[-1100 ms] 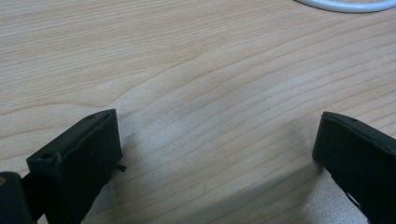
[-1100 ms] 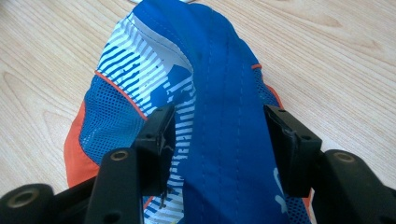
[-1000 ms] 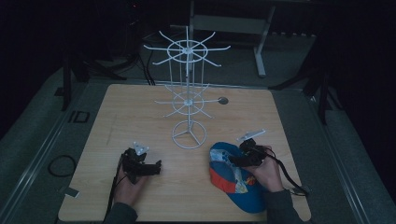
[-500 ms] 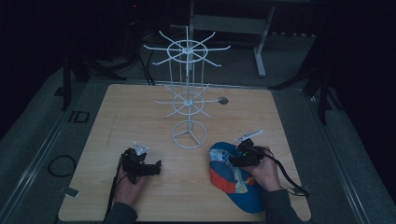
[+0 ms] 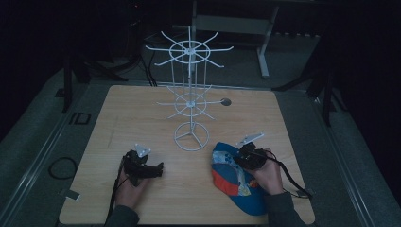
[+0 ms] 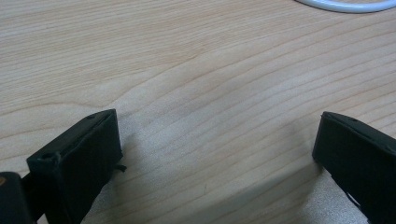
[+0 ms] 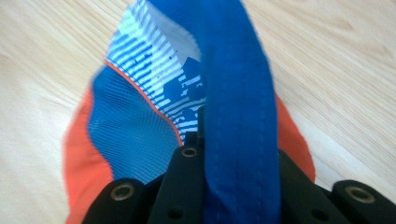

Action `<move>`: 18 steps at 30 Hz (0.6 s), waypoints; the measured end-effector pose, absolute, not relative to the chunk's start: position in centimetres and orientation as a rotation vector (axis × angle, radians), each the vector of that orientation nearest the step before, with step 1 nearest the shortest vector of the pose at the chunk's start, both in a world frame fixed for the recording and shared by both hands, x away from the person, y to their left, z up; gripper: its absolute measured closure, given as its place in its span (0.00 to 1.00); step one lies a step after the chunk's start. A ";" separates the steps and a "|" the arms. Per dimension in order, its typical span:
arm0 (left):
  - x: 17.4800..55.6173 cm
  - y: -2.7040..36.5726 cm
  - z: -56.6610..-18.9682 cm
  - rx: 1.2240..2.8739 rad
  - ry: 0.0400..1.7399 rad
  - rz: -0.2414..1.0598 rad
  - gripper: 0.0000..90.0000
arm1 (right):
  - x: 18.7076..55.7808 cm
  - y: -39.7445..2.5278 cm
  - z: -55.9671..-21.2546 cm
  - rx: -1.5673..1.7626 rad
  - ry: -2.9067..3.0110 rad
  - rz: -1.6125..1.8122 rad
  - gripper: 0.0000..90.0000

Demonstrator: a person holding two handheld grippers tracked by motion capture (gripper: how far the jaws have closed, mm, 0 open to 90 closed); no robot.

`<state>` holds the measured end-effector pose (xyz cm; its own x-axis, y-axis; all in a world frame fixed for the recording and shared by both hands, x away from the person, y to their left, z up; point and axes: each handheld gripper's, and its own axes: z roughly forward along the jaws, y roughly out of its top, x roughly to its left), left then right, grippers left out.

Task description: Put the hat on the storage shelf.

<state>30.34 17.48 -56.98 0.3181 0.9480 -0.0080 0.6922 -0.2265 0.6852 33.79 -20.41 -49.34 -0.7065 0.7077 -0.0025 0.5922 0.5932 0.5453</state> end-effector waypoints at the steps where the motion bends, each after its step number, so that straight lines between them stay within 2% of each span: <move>1: 30.3 17.5 -57.0 2.000 1.443 0.563 0.02 | 33.5 -20.4 -48.9 1.065 2.601 0.804 0.97; 18: 30.3 17.5 -57.0 1.996 1.446 0.565 0.02 | 30.8 -20.8 -43.5 0.936 2.486 1.056 0.97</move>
<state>30.34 17.45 -56.98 0.3151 0.9490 -0.0086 0.6920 -0.2235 0.6865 30.78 -20.77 -43.49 -0.7502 0.6612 -0.0058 0.4548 0.5223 0.7214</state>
